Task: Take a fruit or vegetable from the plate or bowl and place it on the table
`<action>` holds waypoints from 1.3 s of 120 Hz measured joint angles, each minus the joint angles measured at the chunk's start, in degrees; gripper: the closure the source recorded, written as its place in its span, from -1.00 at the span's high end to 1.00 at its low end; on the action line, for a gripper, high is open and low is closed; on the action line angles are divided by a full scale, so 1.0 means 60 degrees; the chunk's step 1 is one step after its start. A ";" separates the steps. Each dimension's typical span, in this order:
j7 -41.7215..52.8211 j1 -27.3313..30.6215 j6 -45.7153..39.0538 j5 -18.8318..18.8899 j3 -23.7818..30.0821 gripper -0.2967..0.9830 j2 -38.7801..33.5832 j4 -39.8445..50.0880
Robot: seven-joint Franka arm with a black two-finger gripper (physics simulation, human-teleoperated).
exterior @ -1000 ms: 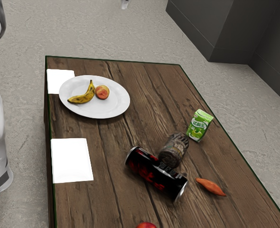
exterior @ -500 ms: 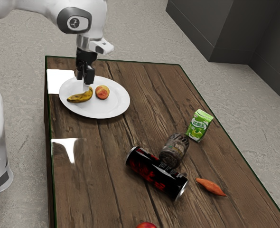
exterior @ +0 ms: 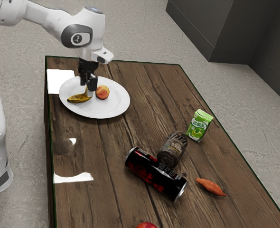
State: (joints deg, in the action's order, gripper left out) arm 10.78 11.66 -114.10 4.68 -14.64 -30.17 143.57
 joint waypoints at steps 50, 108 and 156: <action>-0.0156 -0.0332 -0.0063 -0.0008 -0.0249 0.50 0.0446 -0.0087; -0.0570 -0.0200 0.2786 -0.0203 0.0760 0.50 0.0104 -0.0548; -0.0944 0.0032 0.1458 -0.0233 0.0492 0.50 0.0319 -0.0326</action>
State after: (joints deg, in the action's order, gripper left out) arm 5.12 11.85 -105.35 3.29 -11.69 -28.25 141.62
